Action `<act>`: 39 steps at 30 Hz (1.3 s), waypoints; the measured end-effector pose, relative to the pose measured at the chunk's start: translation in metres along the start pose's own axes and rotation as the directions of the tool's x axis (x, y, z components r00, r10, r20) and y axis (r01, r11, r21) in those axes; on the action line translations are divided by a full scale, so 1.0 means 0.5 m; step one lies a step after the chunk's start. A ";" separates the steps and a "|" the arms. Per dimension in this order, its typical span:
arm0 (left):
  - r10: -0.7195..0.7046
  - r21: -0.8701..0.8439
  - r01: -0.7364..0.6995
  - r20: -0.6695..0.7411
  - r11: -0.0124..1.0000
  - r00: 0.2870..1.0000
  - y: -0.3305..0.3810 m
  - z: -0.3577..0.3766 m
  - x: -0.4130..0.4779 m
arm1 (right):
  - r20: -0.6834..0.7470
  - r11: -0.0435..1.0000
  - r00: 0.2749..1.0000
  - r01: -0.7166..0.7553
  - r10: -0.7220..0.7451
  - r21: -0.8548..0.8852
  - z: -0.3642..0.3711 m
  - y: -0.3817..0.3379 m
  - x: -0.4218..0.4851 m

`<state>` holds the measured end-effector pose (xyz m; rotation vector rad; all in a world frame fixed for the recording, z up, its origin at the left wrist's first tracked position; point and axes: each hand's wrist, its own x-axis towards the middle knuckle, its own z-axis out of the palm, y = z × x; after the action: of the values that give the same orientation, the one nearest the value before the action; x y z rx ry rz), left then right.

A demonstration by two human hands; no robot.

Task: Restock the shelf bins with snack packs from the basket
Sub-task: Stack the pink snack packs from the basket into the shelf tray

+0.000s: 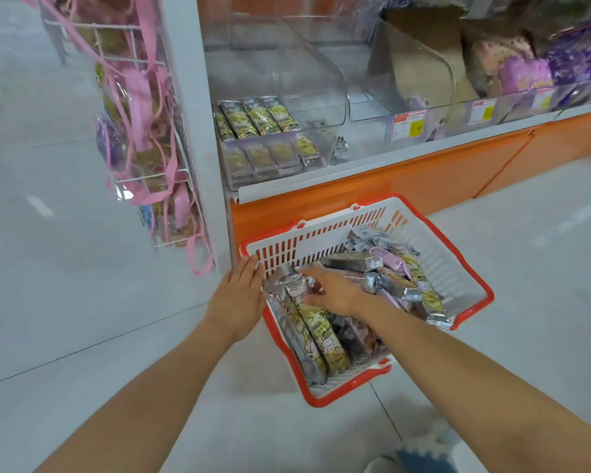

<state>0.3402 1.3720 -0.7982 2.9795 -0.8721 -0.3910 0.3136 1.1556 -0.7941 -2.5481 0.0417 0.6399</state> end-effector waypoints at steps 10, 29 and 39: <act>0.003 -0.044 -0.001 0.036 0.999 0.999 0.001 -0.016 0.000 | -0.099 0.974 0.992 0.102 -0.083 0.203 -0.042 -0.018 -0.025; -0.097 -0.982 0.008 -0.010 0.187 0.995 0.121 -0.196 0.030 | -0.249 0.868 0.962 0.215 -0.110 0.448 -0.261 -0.068 -0.105; -0.124 -0.990 -0.057 -0.073 0.126 0.990 0.175 -0.234 0.035 | -0.195 0.940 0.967 0.215 -0.166 0.266 -0.273 -0.043 -0.172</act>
<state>0.3365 1.2822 -0.6820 1.6401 -0.2360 -0.4822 0.2994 1.1006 -0.6416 -2.2839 -0.0515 0.3143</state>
